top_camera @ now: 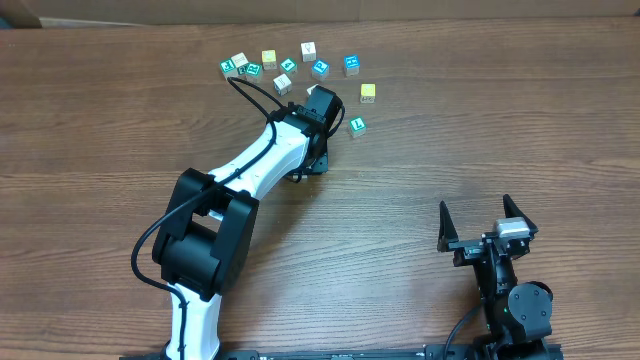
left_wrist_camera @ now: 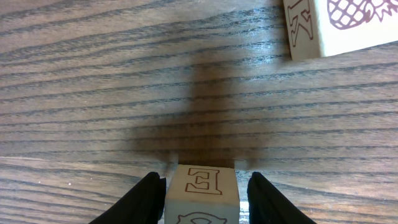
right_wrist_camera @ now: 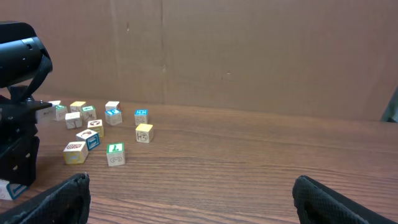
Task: Form a horizontal line
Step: 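Lower the pretzel block onto the table in front of the pile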
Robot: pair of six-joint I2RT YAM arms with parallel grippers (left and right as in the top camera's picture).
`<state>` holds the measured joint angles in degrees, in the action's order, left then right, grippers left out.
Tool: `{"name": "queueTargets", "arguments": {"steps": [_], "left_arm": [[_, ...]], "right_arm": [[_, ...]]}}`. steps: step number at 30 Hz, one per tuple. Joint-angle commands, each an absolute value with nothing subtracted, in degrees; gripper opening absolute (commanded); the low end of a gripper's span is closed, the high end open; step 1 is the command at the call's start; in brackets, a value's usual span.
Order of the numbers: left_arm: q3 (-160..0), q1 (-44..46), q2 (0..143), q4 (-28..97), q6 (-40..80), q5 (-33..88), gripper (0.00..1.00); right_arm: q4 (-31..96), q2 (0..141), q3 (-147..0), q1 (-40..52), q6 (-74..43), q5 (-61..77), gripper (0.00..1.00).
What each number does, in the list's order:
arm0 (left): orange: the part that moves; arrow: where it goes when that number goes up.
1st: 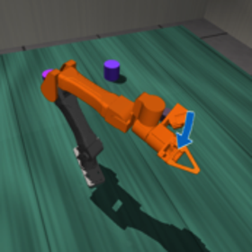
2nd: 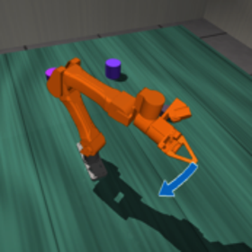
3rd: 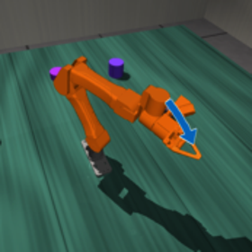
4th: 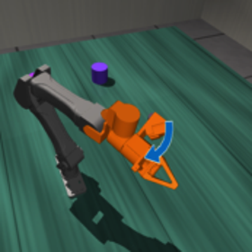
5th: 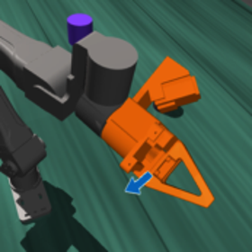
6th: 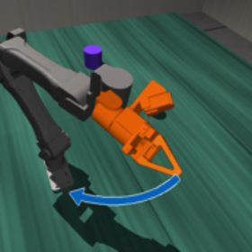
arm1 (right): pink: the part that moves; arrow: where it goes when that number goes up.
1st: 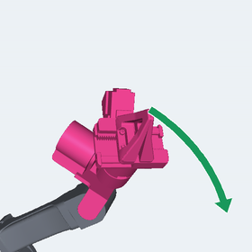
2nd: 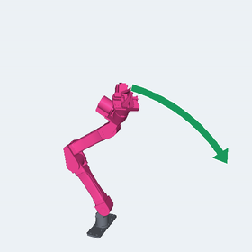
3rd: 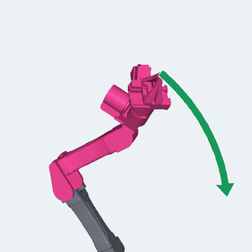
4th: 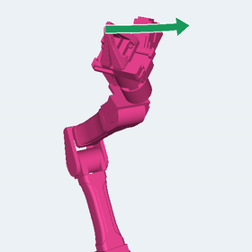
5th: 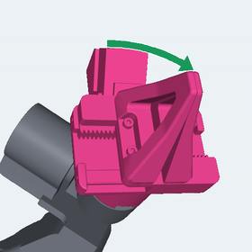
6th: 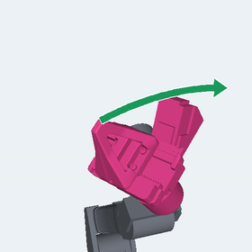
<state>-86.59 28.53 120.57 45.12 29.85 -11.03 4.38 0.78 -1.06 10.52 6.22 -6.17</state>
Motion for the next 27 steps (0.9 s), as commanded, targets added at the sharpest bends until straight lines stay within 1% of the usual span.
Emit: {"name": "queueTargets", "arguments": {"steps": [1, 2, 7, 13, 27], "left_arm": [[-85.95, 28.91, 121.6, 44.93, 30.06, -11.99, 0.4], [-85.95, 28.91, 121.6, 44.95, 30.06, -11.99, 0.38], [-85.95, 28.91, 121.6, 44.88, 30.11, -11.99, 0.36], [-85.95, 28.91, 121.6, 44.29, 30.24, -12.03, 0.27], [-85.95, 28.91, 121.6, 43.7, 31.4, -12.03, 0.26]], "right_arm": [[4.19, 0.16, -0.47, 10.37, 6.5, -5.93, 1.0], [4.19, 0.16, -0.47, 10.37, 6.48, -5.93, 1.0], [4.19, 0.16, -0.47, 10.37, 6.48, -5.93, 1.0], [4.19, 0.16, -0.47, 10.37, 6.5, -5.93, 1.0], [4.19, 0.16, -0.47, 10.37, 6.5, -5.93, 1.0]]}}
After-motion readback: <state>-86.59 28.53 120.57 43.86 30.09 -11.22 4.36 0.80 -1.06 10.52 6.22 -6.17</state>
